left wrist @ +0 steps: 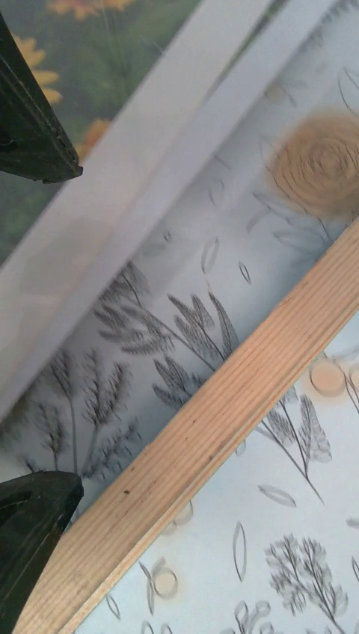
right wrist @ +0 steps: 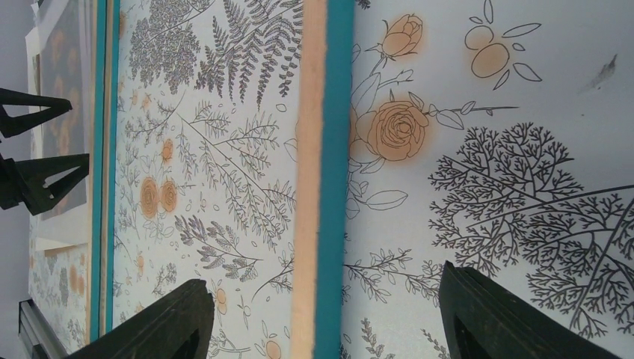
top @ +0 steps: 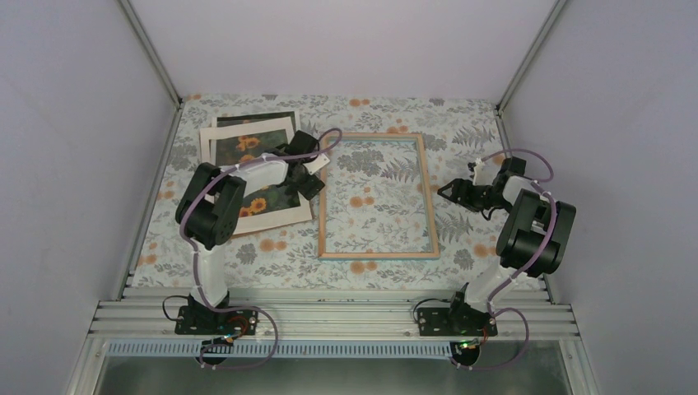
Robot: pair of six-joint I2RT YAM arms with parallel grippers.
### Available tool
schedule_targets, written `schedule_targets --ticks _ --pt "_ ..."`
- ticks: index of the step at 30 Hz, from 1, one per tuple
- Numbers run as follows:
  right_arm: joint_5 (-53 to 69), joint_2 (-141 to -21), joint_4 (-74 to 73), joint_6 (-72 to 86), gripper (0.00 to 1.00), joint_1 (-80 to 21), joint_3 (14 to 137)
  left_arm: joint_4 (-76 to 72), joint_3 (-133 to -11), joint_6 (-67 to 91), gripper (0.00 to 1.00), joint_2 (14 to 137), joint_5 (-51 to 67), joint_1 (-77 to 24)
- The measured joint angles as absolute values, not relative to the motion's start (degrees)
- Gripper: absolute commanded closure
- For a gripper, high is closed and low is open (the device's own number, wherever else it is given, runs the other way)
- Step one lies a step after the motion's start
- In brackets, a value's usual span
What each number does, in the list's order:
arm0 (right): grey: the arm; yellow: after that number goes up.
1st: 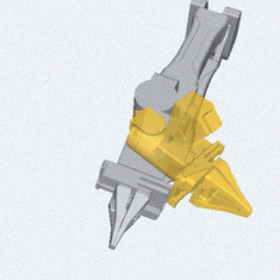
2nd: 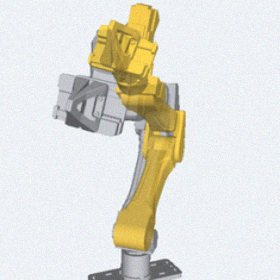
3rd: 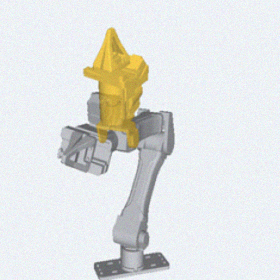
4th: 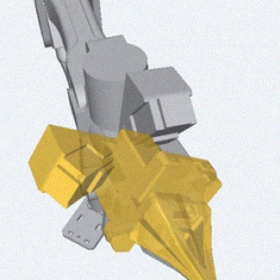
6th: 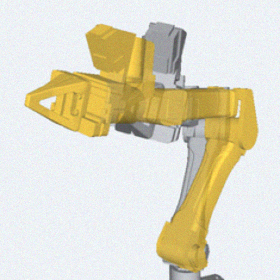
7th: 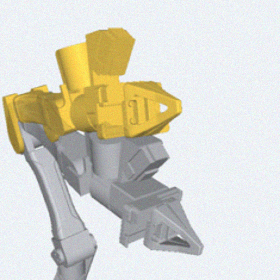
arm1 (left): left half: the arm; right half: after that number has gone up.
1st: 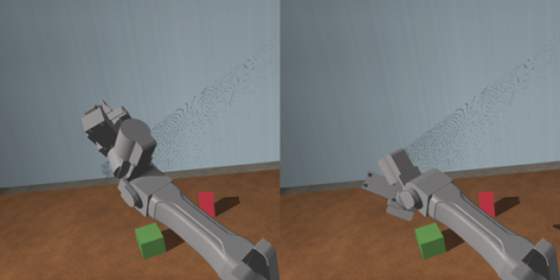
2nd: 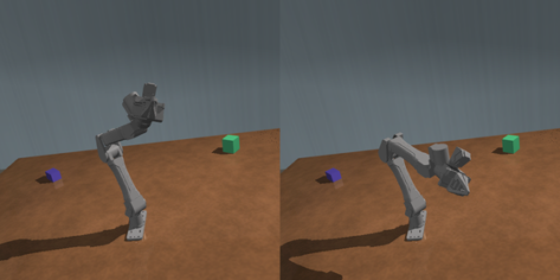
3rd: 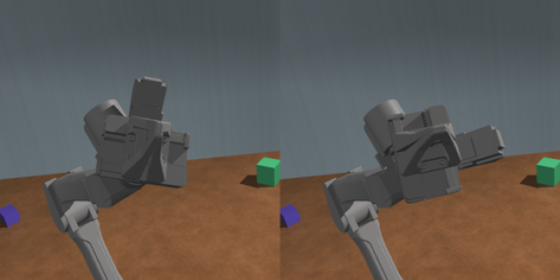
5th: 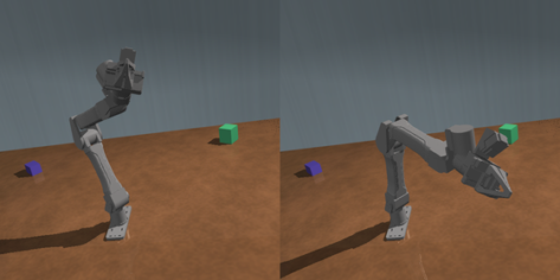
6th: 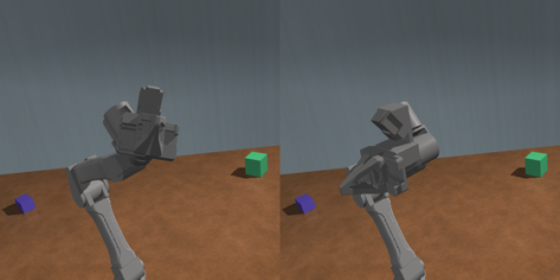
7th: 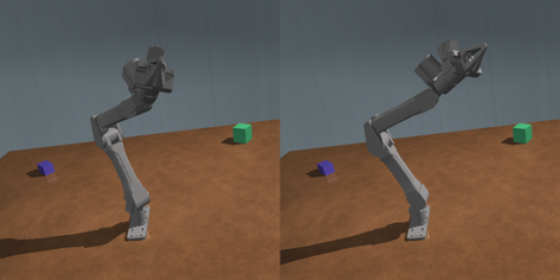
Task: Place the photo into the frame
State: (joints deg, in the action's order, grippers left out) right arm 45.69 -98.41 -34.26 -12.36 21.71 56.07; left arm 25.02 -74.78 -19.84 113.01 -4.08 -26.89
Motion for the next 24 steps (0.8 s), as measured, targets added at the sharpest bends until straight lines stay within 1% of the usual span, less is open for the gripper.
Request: schedule_targets --ticks 7,12,17,24 --pt "45.7 -98.6 -34.3 -12.4 0.26 21.7 56.1 24.4 -75.9 -19.0 0.04 114.5 -5.8 -28.9" --pt "46.0 -99.5 -34.3 -12.4 0.26 21.7 56.1 21.2 -72.2 -20.0 0.04 112.4 -7.4 -28.7" --pt "47.4 -102.3 -34.3 -11.9 0.28 20.9 56.1 20.5 -66.6 -21.7 0.05 108.2 -7.7 -25.9" --pt "50.5 -104.8 -33.5 -10.5 0.28 18.9 55.6 22.9 -63.7 -23.5 0.06 105.1 -4.5 -22.5"
